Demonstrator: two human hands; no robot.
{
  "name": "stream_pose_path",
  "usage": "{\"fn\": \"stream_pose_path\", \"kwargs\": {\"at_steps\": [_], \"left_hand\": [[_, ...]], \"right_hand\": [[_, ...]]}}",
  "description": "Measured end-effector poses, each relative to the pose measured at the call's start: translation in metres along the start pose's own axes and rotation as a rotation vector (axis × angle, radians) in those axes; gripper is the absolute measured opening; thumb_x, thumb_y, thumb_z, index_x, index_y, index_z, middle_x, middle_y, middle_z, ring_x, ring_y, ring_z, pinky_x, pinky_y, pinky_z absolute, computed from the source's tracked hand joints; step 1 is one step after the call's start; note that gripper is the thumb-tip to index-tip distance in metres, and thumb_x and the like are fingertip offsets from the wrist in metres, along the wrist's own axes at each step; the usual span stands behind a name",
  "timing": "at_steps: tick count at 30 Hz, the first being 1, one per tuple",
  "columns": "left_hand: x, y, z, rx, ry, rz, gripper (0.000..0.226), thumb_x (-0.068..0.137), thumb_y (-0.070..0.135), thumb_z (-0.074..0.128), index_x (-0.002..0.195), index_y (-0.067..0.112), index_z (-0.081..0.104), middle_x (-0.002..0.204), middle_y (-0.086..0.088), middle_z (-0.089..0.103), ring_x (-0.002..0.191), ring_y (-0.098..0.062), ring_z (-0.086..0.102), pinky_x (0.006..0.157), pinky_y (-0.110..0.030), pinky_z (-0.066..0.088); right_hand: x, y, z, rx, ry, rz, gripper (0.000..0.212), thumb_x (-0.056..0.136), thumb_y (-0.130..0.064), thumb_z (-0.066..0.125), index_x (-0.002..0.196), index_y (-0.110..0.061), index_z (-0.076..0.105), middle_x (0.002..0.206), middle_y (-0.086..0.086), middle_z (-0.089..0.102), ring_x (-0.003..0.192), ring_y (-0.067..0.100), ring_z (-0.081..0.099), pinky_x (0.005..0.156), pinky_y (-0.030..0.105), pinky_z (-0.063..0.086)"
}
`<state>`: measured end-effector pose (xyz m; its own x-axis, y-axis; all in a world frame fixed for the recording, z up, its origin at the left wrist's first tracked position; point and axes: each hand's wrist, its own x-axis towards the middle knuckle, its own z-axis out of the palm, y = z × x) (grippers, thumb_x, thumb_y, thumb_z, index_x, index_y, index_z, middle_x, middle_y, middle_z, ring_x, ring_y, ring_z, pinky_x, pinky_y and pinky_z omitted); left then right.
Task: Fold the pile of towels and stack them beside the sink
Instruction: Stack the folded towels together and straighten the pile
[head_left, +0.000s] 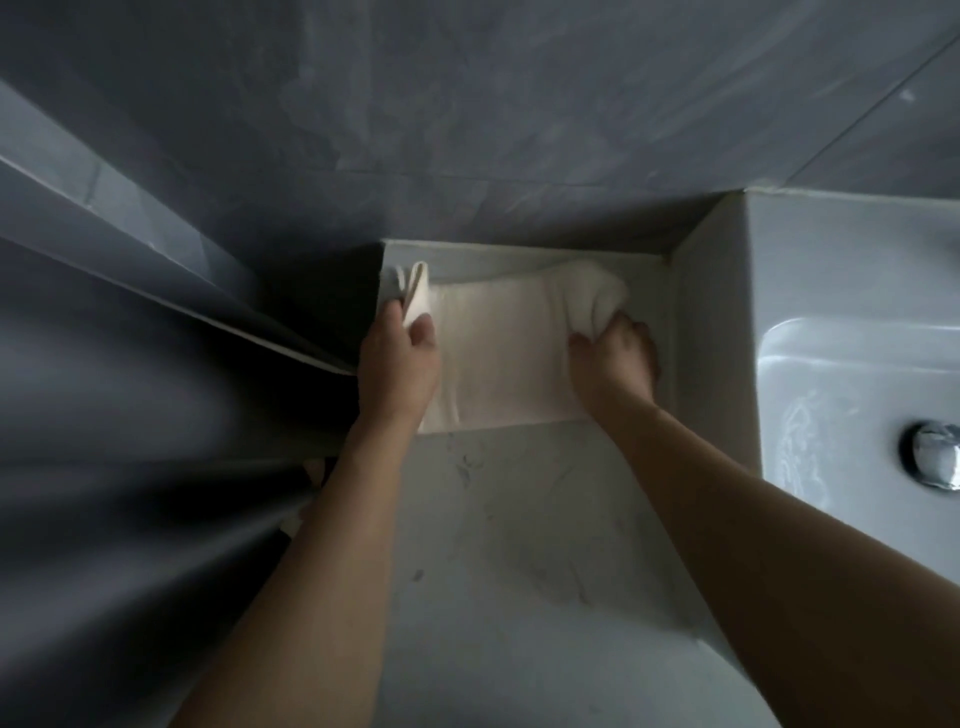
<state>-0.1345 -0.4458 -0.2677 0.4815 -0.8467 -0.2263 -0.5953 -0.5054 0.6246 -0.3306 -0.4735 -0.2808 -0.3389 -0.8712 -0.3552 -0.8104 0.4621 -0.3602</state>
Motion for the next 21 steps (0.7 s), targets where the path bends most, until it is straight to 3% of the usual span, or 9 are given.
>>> {"fn": "stream_pose_path", "kwargs": {"at_steps": [3,6,10,12,14,18,21], "left_hand": [[-0.022,0.013,-0.009,-0.079,-0.055,0.117,0.026,0.099,0.027,0.053,0.114,0.008,0.062,0.112,-0.017,0.067,0.102,-0.034,0.06,0.076,-0.033,0.04],[-0.047,0.028,-0.02,-0.185,-0.065,0.116,0.018,0.098,0.03,0.053,0.1,0.013,0.06,0.097,-0.007,0.066,0.09,-0.026,0.06,0.068,-0.027,0.036],[-0.087,0.06,-0.032,-0.451,-0.112,-0.013,0.016,0.096,0.026,0.056,0.083,0.016,0.06,0.077,0.005,0.063,0.072,-0.011,0.06,0.066,-0.027,0.044],[-0.108,0.079,-0.037,-0.784,-0.248,-0.202,0.014,0.094,0.025,0.061,0.093,0.014,0.07,0.09,-0.004,0.073,0.085,-0.018,0.07,0.077,-0.035,0.057],[-0.131,0.094,-0.04,-1.053,-0.455,-0.362,0.031,0.094,0.029,0.062,0.112,0.006,0.071,0.107,-0.016,0.074,0.101,-0.03,0.071,0.083,-0.042,0.06],[-0.179,0.123,-0.031,-1.172,-0.725,-0.362,0.04,0.097,0.035,0.054,0.116,0.003,0.069,0.111,-0.02,0.072,0.102,-0.032,0.071,0.075,-0.037,0.06],[-0.215,0.152,-0.015,-1.143,-0.76,-0.318,0.042,0.097,0.033,0.054,0.121,0.002,0.067,0.114,-0.021,0.07,0.104,-0.032,0.07,0.078,-0.039,0.06]], "right_hand": [[-0.023,-0.002,-0.013,0.136,-0.027,-0.074,0.034,0.095,-0.026,0.047,0.119,-0.002,0.043,0.126,0.024,0.054,0.116,0.042,0.05,0.091,0.04,0.04],[-0.046,0.006,-0.036,0.21,-0.001,-0.175,0.025,0.093,-0.029,0.049,0.107,-0.008,0.043,0.113,0.019,0.06,0.101,0.04,0.056,0.074,0.036,0.038],[-0.076,0.031,-0.069,0.329,0.076,-0.232,0.022,0.083,-0.034,0.054,0.087,-0.014,0.044,0.077,-0.007,0.055,0.067,0.019,0.052,0.053,0.027,0.033],[-0.088,0.048,-0.086,0.383,0.082,-0.23,0.022,0.079,-0.036,0.056,0.081,-0.016,0.046,0.071,-0.01,0.051,0.063,0.007,0.048,0.05,0.024,0.032],[-0.098,0.067,-0.103,0.442,0.074,-0.225,0.023,0.077,-0.037,0.057,0.078,-0.016,0.047,0.069,-0.007,0.053,0.061,0.009,0.049,0.05,0.026,0.034],[-0.112,0.109,-0.141,0.562,0.115,-0.181,0.03,0.072,-0.039,0.057,0.071,-0.013,0.044,0.063,-0.004,0.048,0.054,0.012,0.043,0.048,0.03,0.036],[-0.12,0.146,-0.17,0.631,0.166,-0.139,0.036,0.071,-0.039,0.059,0.08,-0.006,0.05,0.072,0.01,0.056,0.068,0.028,0.055,0.057,0.043,0.048]]}}
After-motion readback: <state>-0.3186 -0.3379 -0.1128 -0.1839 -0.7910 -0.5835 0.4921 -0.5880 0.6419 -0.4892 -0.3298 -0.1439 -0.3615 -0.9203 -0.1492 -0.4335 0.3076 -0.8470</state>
